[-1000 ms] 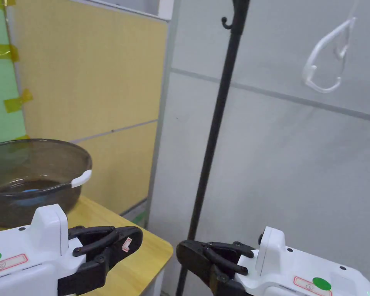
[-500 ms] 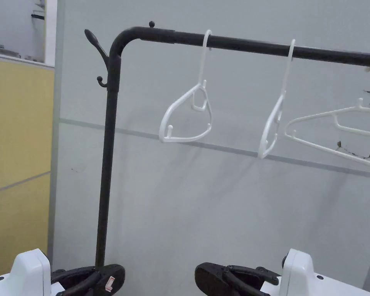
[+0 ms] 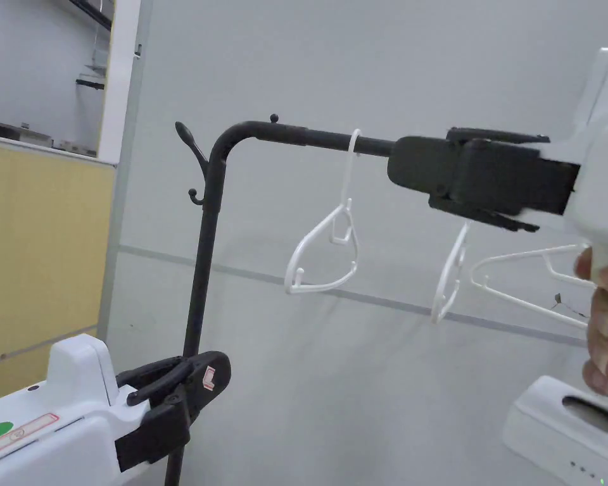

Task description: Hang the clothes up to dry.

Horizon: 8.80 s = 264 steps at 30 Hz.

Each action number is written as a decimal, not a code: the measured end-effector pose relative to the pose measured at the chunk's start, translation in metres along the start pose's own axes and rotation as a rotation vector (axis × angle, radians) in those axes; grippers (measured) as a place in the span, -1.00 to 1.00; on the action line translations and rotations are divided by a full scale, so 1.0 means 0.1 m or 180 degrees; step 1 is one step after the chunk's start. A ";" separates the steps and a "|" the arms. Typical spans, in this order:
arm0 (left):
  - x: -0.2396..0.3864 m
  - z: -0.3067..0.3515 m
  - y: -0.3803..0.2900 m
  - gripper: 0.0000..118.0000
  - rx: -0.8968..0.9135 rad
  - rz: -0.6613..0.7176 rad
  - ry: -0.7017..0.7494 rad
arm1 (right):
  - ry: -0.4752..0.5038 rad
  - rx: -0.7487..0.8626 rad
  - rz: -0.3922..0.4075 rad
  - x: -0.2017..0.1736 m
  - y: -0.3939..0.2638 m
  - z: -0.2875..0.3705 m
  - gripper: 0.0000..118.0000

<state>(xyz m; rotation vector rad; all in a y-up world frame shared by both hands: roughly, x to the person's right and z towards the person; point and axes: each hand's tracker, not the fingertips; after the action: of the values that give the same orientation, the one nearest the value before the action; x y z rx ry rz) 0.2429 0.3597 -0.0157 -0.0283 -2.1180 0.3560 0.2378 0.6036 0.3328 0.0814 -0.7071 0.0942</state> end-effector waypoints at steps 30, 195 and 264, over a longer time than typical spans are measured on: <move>0.05 -0.23 0.30 -0.97 0.0292 0.0019 0.0258 | -0.1839 -0.1907 -0.0547 0.72 -0.14 -2.20 0.61; 0.29 5.20 -1.49 0.34 -0.1901 0.1535 0.5625 | 0.5300 -0.1055 0.0346 -3.99 -4.31 -2.79 -0.90; 0.51 5.20 -1.28 -0.92 -0.1256 0.1476 0.5777 | 0.4285 0.1307 0.4404 -4.01 -4.95 -1.71 -0.90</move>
<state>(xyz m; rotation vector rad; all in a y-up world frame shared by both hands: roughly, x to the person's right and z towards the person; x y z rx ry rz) -0.2013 0.1194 -0.2021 -0.7647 -0.3128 0.0479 0.1015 0.1072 -0.0790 -0.0992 0.7338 1.4725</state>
